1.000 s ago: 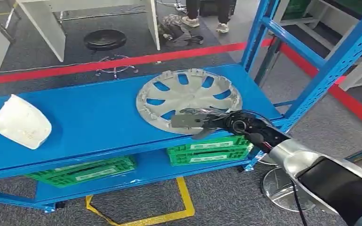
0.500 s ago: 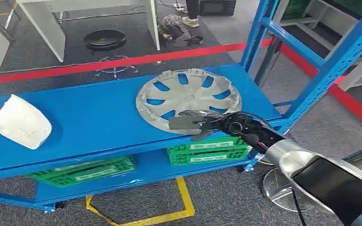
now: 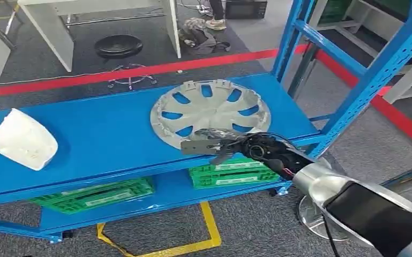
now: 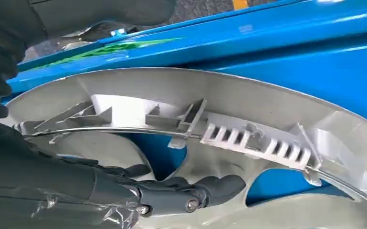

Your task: Take the parts from the cabinet and place them on the table.

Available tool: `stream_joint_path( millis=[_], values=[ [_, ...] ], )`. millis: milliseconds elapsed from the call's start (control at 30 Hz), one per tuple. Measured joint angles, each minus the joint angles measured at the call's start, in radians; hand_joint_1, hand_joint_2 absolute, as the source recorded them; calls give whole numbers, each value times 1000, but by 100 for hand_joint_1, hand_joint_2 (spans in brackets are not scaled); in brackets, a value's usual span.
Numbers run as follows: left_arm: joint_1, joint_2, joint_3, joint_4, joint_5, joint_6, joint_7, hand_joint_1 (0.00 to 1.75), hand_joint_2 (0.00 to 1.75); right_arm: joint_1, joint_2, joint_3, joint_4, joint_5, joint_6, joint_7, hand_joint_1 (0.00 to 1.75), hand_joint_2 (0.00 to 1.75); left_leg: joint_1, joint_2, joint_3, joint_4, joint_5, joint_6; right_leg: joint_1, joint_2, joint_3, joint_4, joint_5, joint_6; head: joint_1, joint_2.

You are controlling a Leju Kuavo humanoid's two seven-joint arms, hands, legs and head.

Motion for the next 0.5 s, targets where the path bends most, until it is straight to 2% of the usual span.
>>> stream_joint_path(
  millis=[67,100,133,500],
  values=[
    [0,-1,0,0,0,0,0,0,0,2,8,8,-3,6,-4,2,2,175,0,0,0,0,0,0,0,0,0,0,0,0,0,0],
    [0,-2,0,0,0,0,0,0,0,2,13,10,-3,13,-6,2,70,175,0,0,0,0,0,0,0,0,0,0,0,0,0,0],
    [0,-2,0,0,0,0,0,0,0,3,18,13,-3,13,-8,1,175,175,0,0,0,0,0,0,0,0,0,0,0,0,0,0],
    [2,-2,0,0,3,0,0,0,0,3,43,24,-3,17,-1,-4,175,175,0,-1,0,0,0,0,0,-1,1,0,0,0,0,0]
  ],
)
